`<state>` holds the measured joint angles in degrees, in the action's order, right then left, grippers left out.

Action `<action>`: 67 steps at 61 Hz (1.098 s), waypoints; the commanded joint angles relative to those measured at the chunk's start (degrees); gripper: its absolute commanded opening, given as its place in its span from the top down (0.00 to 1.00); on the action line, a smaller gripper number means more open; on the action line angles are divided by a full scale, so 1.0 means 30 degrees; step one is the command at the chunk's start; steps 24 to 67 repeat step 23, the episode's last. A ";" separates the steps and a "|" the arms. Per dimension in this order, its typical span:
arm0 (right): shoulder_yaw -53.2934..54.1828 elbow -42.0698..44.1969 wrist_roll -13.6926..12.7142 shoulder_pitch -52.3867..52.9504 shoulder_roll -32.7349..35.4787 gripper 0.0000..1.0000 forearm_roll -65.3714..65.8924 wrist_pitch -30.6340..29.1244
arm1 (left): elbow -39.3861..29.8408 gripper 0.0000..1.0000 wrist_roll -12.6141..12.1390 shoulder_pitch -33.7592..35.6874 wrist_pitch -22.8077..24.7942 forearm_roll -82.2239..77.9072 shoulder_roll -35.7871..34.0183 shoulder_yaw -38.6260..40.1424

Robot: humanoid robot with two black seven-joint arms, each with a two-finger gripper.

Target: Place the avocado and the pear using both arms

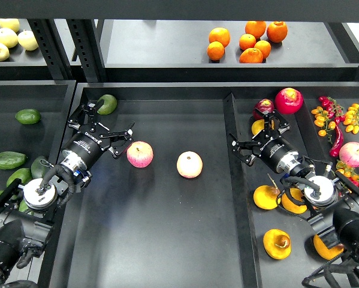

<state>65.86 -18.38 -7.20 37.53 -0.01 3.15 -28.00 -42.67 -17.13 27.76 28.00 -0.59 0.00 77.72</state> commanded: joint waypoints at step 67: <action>0.0048 -0.0055 0.0263 0.0262 0.0002 0.00 -0.0053 -0.0001 | -0.0102 0.01 -0.0002 0.0005 0.0000 0.0050 0.0000 -0.0184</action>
